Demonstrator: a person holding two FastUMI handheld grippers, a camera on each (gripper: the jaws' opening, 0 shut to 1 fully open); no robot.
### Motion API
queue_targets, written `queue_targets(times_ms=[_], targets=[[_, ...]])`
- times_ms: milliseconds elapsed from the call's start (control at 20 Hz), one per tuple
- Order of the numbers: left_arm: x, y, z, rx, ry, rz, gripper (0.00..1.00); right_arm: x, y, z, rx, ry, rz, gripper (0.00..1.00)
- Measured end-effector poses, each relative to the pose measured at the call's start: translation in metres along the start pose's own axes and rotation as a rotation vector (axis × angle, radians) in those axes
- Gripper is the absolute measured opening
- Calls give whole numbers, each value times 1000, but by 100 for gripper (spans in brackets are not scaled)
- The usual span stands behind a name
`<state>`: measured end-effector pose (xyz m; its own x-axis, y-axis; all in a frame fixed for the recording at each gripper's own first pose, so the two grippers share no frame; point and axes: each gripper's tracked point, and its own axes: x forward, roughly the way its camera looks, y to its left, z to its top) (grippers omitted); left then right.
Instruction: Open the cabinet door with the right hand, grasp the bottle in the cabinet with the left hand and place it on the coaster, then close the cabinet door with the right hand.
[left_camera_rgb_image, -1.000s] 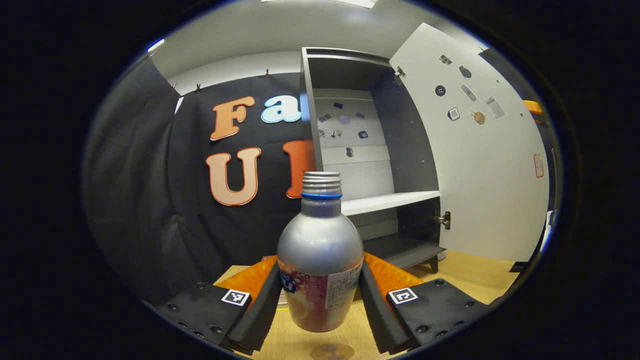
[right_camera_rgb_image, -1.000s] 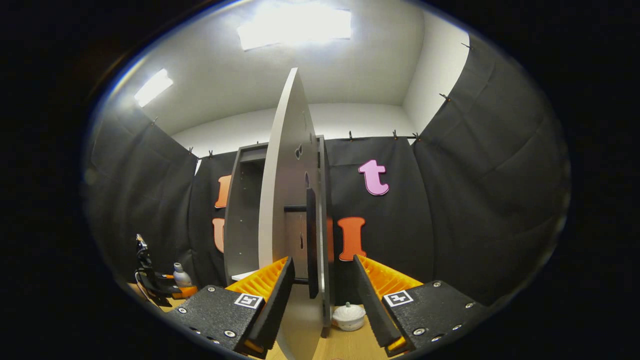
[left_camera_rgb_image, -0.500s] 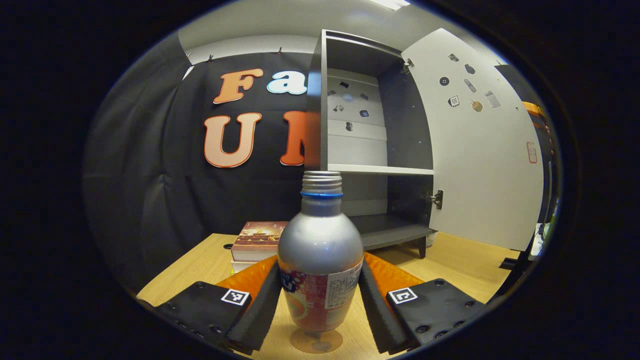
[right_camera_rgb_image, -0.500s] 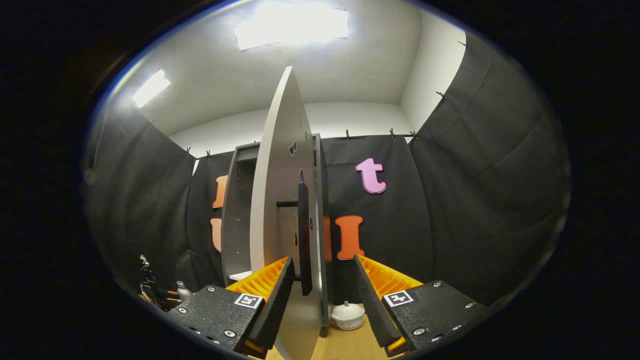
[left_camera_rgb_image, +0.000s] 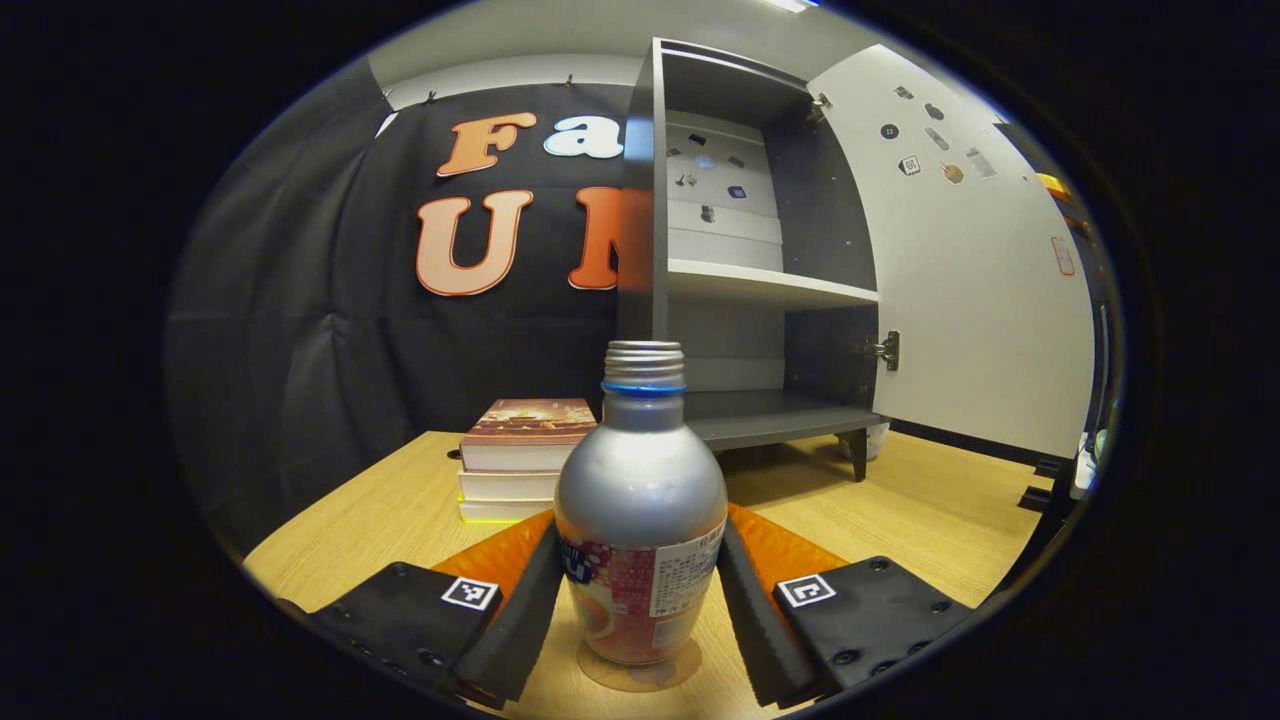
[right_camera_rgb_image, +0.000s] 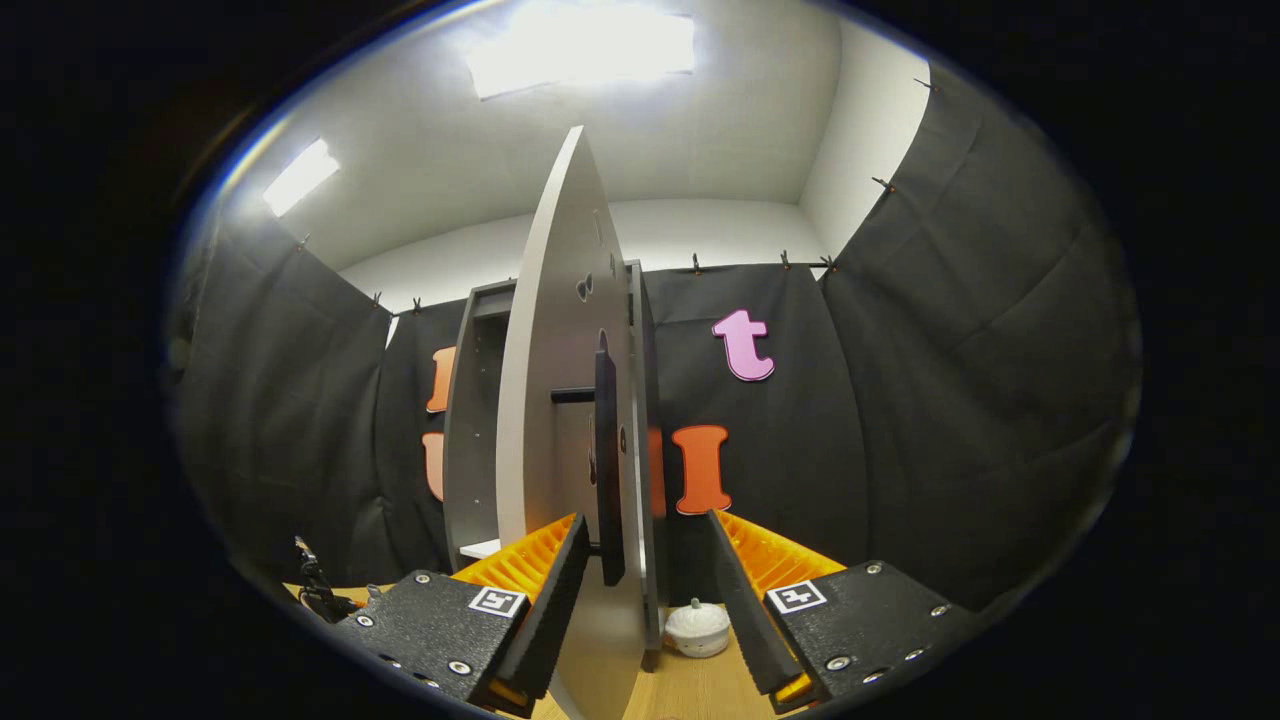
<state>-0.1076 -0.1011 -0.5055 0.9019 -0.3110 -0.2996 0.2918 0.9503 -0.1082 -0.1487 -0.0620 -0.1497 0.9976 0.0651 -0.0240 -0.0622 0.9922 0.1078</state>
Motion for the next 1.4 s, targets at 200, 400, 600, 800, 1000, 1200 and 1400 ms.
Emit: queue_targets(times_ms=[200,400,600,800,1000,1200,1400], targets=[[1,0,-13,16,10,12,86,0,-2,0,11,-1,-3,74],[2,0,-20,10,7,21,88,0,-3,2,19,0,-6,74],[0,-1,-29,-8,5,16,88,1,-2,2,17,-2,-5,73],[-1,2,-32,-1,-1,25,86,1,2,1,15,-2,1,74],[-1,3,-38,10,18,34,89,1,3,4,16,-4,5,73],[-4,6,-34,16,18,48,89,-1,2,6,20,-11,4,73],[-9,6,-20,12,8,56,89,-2,3,9,23,-16,6,73]])
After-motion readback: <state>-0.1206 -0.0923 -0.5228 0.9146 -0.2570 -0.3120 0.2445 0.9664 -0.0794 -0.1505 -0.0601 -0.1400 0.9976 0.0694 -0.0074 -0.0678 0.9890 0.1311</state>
